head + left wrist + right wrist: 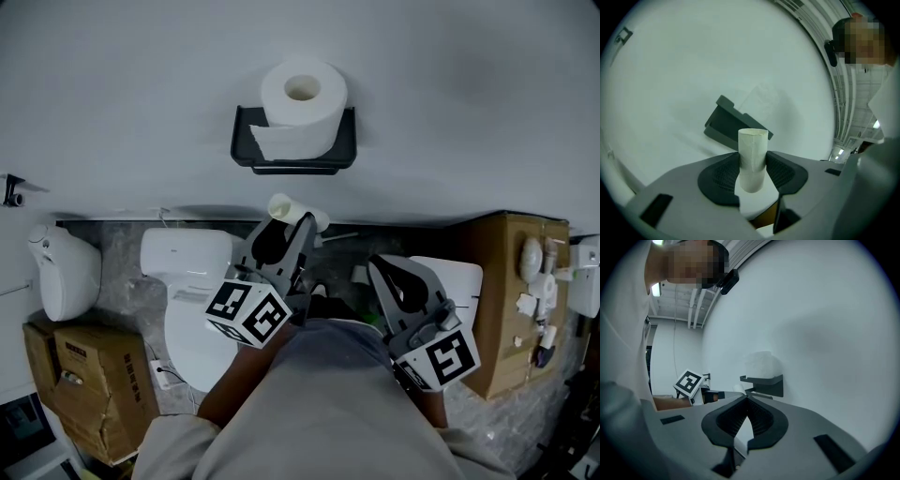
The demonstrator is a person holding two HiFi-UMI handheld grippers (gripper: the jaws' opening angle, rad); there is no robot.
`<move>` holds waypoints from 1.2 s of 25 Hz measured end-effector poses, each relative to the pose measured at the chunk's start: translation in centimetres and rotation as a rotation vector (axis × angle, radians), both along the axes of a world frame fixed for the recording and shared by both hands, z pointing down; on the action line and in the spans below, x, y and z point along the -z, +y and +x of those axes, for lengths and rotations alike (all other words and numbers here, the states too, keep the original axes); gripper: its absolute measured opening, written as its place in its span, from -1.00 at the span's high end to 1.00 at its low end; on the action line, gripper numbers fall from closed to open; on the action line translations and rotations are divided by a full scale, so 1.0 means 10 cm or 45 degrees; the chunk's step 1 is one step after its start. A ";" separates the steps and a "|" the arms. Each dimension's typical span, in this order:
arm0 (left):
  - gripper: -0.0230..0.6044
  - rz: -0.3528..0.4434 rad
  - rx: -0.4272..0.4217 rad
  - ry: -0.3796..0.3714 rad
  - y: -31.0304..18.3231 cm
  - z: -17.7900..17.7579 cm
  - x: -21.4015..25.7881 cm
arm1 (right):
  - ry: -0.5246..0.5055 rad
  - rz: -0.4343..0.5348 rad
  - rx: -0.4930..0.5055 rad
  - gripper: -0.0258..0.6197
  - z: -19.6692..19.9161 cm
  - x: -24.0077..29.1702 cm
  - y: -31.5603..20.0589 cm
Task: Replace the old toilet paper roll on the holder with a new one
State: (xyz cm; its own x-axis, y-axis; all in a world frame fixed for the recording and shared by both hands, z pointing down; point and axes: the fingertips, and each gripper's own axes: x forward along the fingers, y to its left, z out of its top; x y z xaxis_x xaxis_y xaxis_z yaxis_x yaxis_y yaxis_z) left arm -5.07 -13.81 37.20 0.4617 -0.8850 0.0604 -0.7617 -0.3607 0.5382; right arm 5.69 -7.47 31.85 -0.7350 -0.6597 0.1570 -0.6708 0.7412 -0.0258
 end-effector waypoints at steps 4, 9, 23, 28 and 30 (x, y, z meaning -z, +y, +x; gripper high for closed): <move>0.34 0.054 -0.004 -0.092 0.06 -0.06 0.21 | -0.004 0.001 0.017 0.87 -0.02 0.01 -0.01; 0.34 0.122 0.041 -0.307 0.14 -0.17 0.39 | -0.004 0.002 0.030 0.87 -0.04 0.00 -0.02; 0.38 0.161 0.078 -0.402 0.22 -0.29 0.48 | -0.014 0.003 0.032 0.87 -0.10 0.02 0.04; 0.39 0.177 0.053 -0.359 0.23 -0.28 0.50 | -0.009 -0.007 0.021 0.87 -0.09 0.00 0.04; 0.39 0.183 0.047 -0.342 0.22 -0.27 0.51 | -0.010 -0.006 0.001 0.87 -0.07 0.00 0.02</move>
State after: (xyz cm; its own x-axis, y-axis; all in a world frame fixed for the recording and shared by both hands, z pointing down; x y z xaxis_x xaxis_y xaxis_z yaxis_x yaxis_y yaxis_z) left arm -7.79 -11.56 32.13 0.4138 -0.9090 0.0489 -0.8838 -0.3883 0.2608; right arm 4.98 -7.25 31.84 -0.7367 -0.6583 0.1545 -0.6699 0.7416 -0.0342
